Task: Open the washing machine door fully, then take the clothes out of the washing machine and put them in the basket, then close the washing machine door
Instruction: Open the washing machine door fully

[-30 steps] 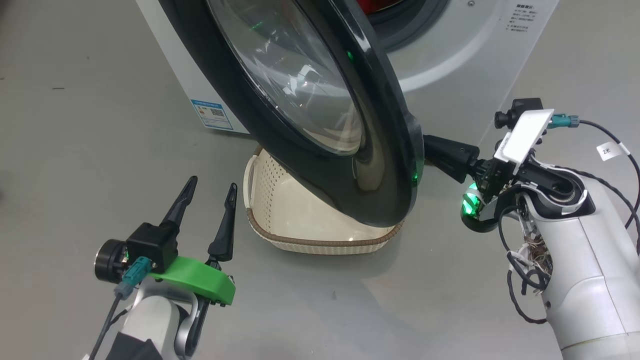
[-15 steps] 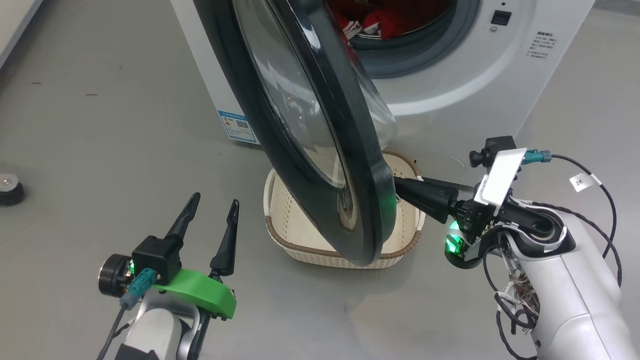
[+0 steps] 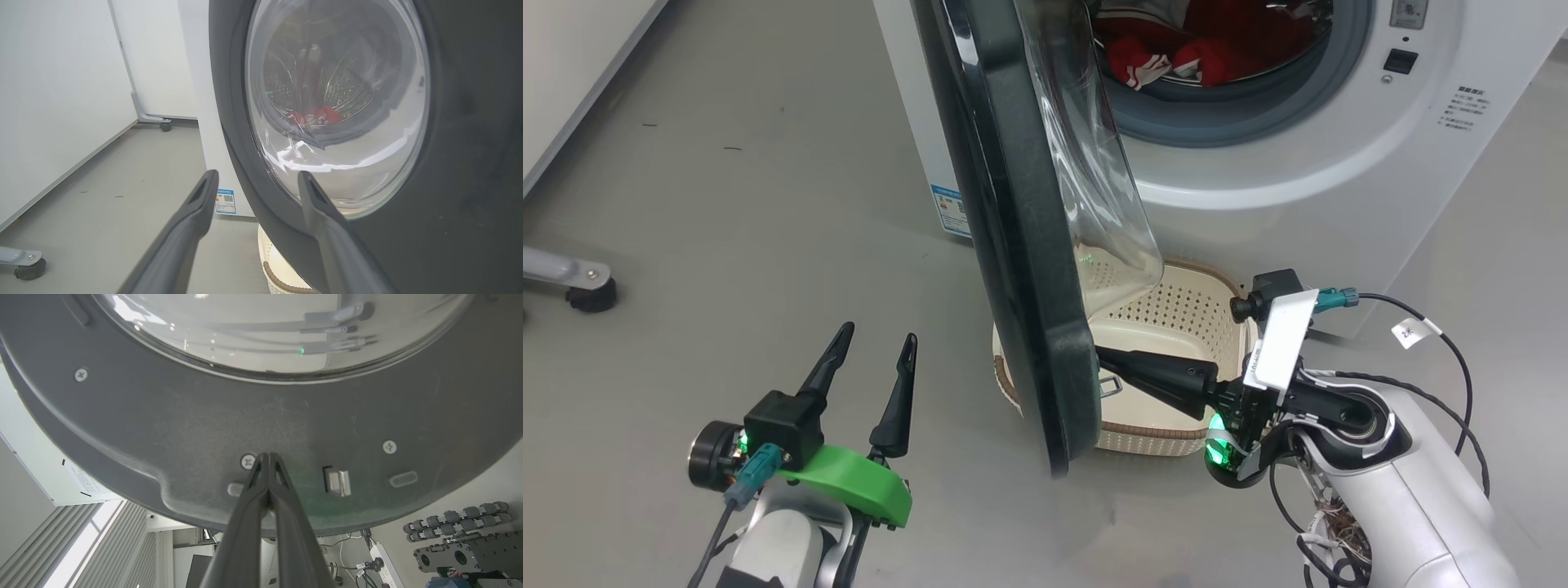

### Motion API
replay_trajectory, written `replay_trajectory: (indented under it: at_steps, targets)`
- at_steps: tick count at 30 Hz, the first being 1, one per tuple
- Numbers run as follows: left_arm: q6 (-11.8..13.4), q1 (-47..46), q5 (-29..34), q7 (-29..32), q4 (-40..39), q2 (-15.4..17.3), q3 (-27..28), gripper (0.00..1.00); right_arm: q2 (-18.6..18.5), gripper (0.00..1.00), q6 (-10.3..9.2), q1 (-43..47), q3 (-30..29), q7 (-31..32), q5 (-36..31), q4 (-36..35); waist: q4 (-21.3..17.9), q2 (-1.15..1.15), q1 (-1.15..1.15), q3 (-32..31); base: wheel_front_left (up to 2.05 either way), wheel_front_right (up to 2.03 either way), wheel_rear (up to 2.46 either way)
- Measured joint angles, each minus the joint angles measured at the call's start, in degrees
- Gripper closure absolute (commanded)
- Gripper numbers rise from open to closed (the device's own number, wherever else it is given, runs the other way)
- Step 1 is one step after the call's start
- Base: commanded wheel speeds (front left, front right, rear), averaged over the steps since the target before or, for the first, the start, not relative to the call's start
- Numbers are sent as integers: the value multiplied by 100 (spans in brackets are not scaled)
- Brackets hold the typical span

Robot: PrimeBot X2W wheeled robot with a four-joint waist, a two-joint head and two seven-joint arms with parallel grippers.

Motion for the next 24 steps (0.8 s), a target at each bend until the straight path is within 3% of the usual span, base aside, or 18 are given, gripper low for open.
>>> replay_trajectory:
  at_steps: [16, 24]
  targets:
    - [0, 111, -8, 1, 48, -3, -123, 0, -9, 100, 0, 5, 726, -506, 189, -149, 304, 0, 0, -119, 0, 0, 0]
    - [30, 142, -9, 1, 48, -3, -127, 0, -1, 100, 0, 7, 780, -818, 289, -159, 311, 0, 0, -148, 0, 0, 0]
